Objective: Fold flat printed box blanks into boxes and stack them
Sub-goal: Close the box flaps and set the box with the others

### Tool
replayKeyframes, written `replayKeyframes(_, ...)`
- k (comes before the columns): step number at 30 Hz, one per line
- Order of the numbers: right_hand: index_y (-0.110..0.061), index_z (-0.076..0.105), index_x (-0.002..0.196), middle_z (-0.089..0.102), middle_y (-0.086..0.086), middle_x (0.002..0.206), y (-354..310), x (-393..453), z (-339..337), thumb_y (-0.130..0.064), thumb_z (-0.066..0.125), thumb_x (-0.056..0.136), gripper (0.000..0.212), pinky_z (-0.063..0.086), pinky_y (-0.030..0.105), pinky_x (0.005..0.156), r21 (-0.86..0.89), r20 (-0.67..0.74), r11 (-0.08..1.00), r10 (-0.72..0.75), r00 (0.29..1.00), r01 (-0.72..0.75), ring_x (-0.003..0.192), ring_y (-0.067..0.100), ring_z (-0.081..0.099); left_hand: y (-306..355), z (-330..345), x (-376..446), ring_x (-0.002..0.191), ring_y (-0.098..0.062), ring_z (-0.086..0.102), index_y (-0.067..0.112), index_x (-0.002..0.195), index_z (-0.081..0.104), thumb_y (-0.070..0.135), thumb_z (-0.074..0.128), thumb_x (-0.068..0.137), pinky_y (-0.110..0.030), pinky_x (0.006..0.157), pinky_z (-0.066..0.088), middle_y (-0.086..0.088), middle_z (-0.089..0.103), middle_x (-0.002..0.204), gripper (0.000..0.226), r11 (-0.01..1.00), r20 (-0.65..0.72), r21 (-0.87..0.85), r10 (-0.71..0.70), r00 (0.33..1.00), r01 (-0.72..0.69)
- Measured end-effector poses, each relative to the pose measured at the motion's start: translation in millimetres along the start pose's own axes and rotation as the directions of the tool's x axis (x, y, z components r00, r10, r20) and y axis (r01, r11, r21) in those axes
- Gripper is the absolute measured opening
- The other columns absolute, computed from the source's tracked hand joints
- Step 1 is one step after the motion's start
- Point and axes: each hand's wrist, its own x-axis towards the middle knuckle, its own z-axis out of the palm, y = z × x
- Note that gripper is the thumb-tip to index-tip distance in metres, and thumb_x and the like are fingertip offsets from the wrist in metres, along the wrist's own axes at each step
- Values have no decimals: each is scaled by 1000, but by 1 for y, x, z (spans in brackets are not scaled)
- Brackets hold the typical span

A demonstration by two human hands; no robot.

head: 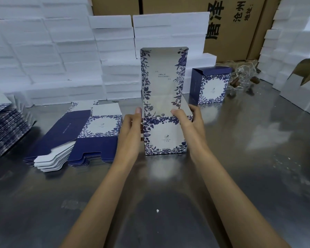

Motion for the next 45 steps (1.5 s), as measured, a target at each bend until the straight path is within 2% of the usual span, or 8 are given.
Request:
replayKeyframes(5, -52, 44, 142, 47, -62, 98, 5, 4, -1, -32, 64, 90, 60, 38, 1, 75, 22, 60, 998, -60, 996, 59, 91, -36, 46, 10, -11, 2, 84, -7, 72, 27, 100, 63, 75, 49, 84, -37, 84, 57, 6, 73, 95, 53, 996, 110, 83, -34, 993, 25)
replayKeyframes(11, -48, 49, 143, 51, -51, 107, 4, 6, -2, -24, 60, 95, 54, 38, -7, 68, 50, 80, 997, -70, 994, 66, 92, -35, 49, 38, -18, 8, 85, -28, 64, -2, 91, 54, 46, 54, 98, -49, 93, 55, -17, 61, 90, 49, 944, 201, 320, 10, 980, -75)
replayKeyframes(16, -44, 51, 143, 54, -53, 98, 7, 9, -1, -21, 59, 94, 54, 38, -6, 66, 56, 75, 997, -65, 995, 61, 88, -31, 53, 49, -12, 14, 57, -20, 40, 15, 67, 37, 27, 47, 101, -30, 57, 31, 0, 41, 60, 38, 773, 186, 605, 94, 978, -190)
replayKeyframes(20, -44, 50, 143, 57, -54, 93, 8, 10, -1, -22, 58, 94, 54, 38, -5, 64, 49, 78, 997, -66, 995, 62, 85, -29, 54, 55, -14, 23, 48, -16, 44, 15, 68, 39, 23, 46, 101, -28, 57, 37, -2, 43, 59, 35, 711, 224, 686, -5, 975, -154)
replayKeyframes(23, -45, 52, 140, 60, -49, 98, 8, 10, -1, -23, 58, 92, 53, 39, -4, 66, 63, 81, 996, -64, 995, 59, 87, -27, 56, 72, -19, 38, 46, -17, 47, 11, 74, 51, 30, 55, 98, -32, 58, 54, 0, 46, 53, 31, 748, 273, 662, -169, 947, -57)
replayKeyframes(29, -46, 50, 141, 62, -45, 100, 7, 8, -1, -32, 58, 83, 60, 40, -4, 65, 75, 101, 995, -72, 992, 65, 86, -25, 58, 58, -9, 47, 35, -12, 38, 13, 83, 48, 24, 49, 101, -23, 49, 38, -3, 36, 60, 22, 744, 252, 655, -51, 966, -132)
replayKeyframes(34, -50, 51, 137, 56, -38, 119, 7, 8, -3, -30, 59, 87, 54, 39, -4, 66, 100, 124, 993, -77, 989, 65, 90, -27, 55, 76, -18, 67, 40, -16, 29, 17, 64, 44, 30, 61, 96, -22, 46, 34, 3, 35, 44, 38, 781, 272, 622, -284, 920, 57)
replayKeyframes(45, -50, 58, 128, 66, -23, 119, -4, 9, -13, -36, 59, 74, 56, 51, 15, 82, 38, 160, 999, -26, 987, 20, 91, -10, 65, 59, -11, 64, 49, -16, 40, 13, 68, 51, 23, 63, 91, -21, 40, 35, 2, 48, 56, 28, 835, 204, 547, -64, 977, -59)
